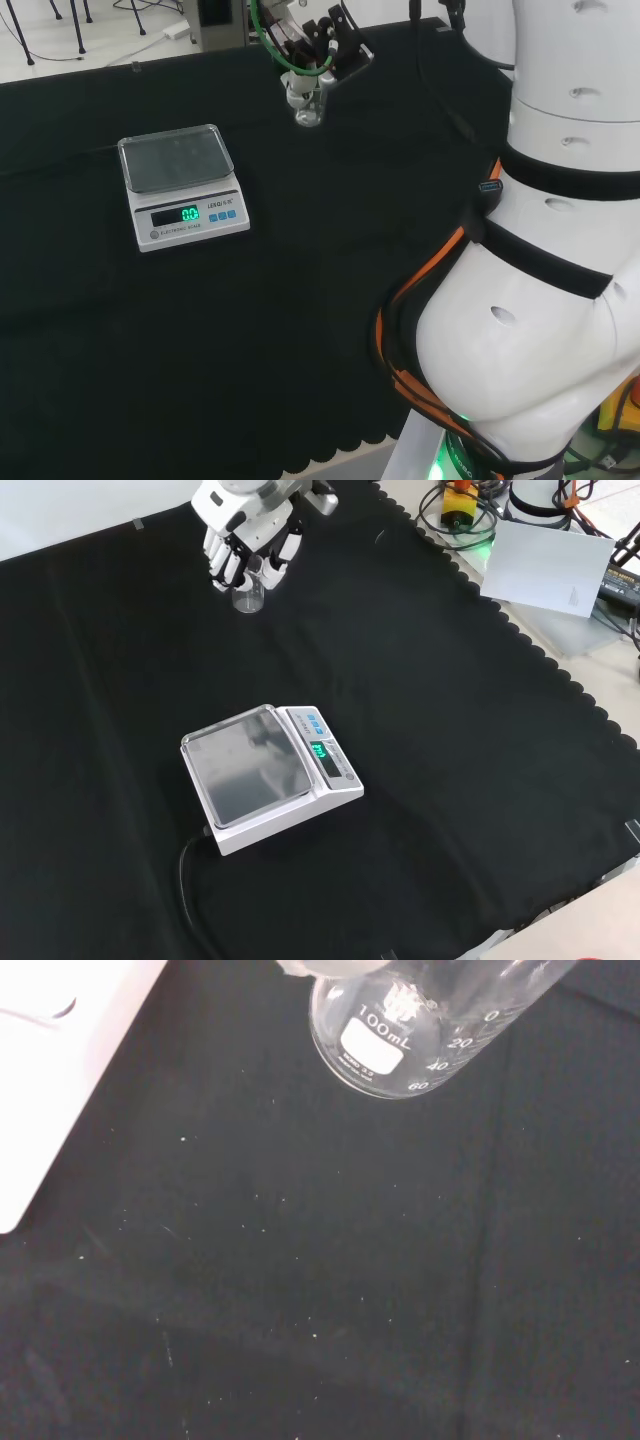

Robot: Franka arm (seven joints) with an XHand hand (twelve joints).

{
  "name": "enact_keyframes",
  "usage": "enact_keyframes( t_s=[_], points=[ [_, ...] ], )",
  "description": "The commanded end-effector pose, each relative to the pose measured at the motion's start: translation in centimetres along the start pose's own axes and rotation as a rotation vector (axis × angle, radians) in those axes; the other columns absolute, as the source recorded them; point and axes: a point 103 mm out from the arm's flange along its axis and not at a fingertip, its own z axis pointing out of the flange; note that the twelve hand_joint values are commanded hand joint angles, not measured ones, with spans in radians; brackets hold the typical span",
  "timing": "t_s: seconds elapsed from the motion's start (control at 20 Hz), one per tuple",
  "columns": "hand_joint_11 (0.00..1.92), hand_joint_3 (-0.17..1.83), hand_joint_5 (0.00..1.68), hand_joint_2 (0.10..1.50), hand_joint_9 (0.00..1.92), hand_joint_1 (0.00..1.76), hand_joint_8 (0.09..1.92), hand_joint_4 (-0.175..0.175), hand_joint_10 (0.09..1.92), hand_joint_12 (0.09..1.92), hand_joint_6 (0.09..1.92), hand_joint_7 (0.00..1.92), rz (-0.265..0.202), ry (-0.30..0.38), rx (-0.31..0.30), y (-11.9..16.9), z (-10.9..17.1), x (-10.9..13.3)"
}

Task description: Put the beaker on the electronic balance.

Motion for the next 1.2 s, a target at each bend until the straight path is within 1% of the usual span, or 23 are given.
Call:
enact_keyframes(
  t_s=[0.05,0.4,1.0,1.2],
  points=[
    [0.80,-0.17,0.86,1.26,0.83,1.14,1.05,-0.175,1.17,1.10,1.21,0.52,0.001,-0.005,-0.005,-0.4,-0.6,0.5],
    [0.80,-0.17,0.86,1.26,0.83,1.14,1.05,-0.175,1.17,1.10,1.21,0.53,-0.008,-0.012,-0.014,-0.5,-1.3,0.6],
    [0.80,-0.17,0.86,1.26,0.83,1.14,1.06,-0.175,1.18,1.10,1.21,0.53,-0.019,-0.010,-0.016,-0.1,-1.3,1.2],
    [0.80,-0.17,0.86,1.26,0.83,1.14,1.06,-0.175,1.18,1.09,1.21,0.53,-0.035,-0.021,-0.016,0.5,-1.6,1.8]
  ],
)
